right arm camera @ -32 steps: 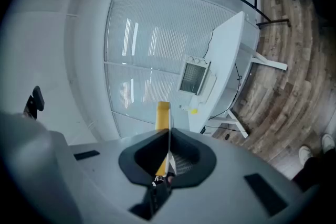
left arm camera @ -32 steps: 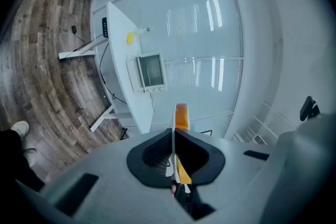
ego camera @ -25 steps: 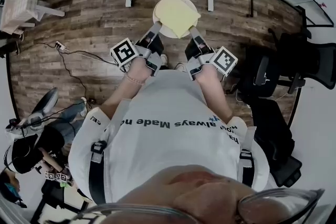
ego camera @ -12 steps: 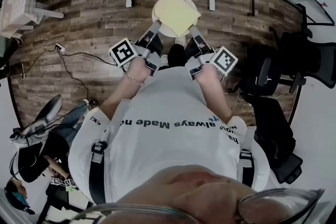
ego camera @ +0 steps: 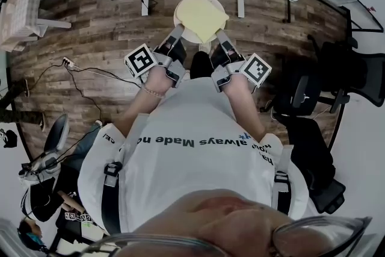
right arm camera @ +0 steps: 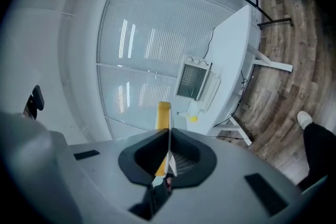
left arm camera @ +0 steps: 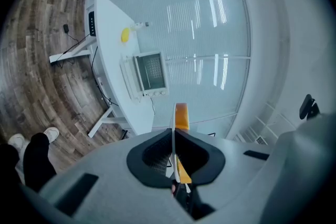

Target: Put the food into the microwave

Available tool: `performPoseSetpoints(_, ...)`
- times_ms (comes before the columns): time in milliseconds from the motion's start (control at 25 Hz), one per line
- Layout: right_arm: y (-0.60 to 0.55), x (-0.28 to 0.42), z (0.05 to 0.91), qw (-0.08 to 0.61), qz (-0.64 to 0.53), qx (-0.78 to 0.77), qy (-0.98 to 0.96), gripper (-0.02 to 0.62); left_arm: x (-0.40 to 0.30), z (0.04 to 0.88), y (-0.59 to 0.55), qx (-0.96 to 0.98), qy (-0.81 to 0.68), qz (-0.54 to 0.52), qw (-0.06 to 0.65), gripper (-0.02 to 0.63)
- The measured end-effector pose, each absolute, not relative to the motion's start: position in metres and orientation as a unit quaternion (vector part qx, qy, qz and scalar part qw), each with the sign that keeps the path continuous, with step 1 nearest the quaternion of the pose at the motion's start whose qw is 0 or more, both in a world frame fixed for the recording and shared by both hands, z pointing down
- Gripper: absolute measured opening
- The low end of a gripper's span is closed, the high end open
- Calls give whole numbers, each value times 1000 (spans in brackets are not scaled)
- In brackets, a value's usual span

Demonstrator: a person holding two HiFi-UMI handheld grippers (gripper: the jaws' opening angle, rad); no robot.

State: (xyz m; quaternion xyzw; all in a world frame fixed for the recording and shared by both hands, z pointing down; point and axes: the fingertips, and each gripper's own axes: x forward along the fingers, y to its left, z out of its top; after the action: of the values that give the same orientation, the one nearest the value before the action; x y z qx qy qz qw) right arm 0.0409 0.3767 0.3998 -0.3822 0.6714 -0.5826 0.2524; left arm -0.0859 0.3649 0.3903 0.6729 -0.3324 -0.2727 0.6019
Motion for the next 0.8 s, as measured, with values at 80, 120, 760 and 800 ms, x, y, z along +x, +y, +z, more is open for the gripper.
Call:
performPoseSetpoints(80, 358, 49, 401, 252, -584, -381, 670, 20, -79, 394, 346, 673, -338, -267, 602, 18)
performPoseSetpoints(120, 349, 52, 402, 253, -585, -381, 670, 20, -75, 393, 337, 672, -336, -269, 602, 18)
performPoseSetpoints(760, 201, 111, 407, 252, -595, -369, 668, 20, -16, 398, 193, 663, -353, -266, 603, 18)
performPoseSetpoints(800, 202, 110, 407, 252, -593, -367, 671, 20, -16, 397, 194, 665, -352, -269, 601, 18)
